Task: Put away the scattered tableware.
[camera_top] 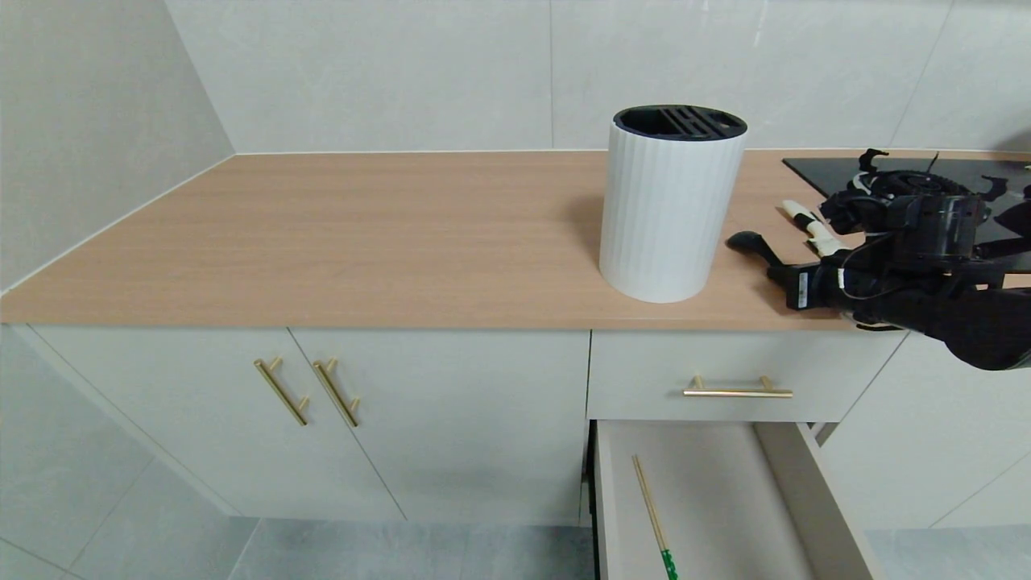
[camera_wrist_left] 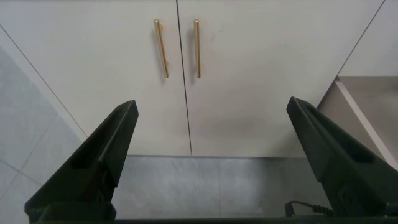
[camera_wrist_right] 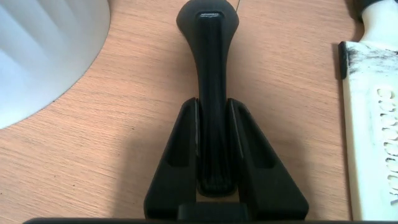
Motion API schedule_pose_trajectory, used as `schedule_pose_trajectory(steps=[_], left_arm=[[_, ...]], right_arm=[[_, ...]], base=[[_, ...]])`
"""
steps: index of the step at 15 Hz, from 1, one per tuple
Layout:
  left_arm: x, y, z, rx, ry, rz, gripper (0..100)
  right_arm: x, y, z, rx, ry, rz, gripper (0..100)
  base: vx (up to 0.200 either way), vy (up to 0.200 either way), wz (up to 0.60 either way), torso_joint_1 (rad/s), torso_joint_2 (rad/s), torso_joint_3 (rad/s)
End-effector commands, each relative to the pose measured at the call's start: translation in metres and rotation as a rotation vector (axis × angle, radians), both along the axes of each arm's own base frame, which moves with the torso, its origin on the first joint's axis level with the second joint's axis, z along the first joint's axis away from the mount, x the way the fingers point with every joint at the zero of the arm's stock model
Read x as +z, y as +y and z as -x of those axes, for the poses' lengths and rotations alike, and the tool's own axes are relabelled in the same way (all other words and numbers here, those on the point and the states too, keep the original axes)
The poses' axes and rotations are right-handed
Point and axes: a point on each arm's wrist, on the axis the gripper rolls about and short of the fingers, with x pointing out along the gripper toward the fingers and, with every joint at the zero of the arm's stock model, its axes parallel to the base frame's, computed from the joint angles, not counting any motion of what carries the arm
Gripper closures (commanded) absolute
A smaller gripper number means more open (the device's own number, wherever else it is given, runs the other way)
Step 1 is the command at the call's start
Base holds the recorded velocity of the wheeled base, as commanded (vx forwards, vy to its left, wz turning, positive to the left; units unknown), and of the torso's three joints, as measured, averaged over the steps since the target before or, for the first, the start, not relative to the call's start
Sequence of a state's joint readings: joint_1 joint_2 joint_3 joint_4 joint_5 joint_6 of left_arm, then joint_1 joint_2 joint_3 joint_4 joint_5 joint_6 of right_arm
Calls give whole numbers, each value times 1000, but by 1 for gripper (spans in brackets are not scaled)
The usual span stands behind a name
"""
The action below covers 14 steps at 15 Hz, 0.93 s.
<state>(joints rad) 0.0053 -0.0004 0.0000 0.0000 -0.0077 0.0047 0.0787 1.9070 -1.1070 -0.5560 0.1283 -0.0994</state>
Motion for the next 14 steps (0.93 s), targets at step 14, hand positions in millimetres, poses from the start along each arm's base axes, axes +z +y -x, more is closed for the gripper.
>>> schedule_pose_trajectory(steps=[14], left_arm=[[0,0,0,1,0,2,0]], right_arm=[[60,0,139,41,-5,-91,100]], base=[[0,0,0,0,0,0]])
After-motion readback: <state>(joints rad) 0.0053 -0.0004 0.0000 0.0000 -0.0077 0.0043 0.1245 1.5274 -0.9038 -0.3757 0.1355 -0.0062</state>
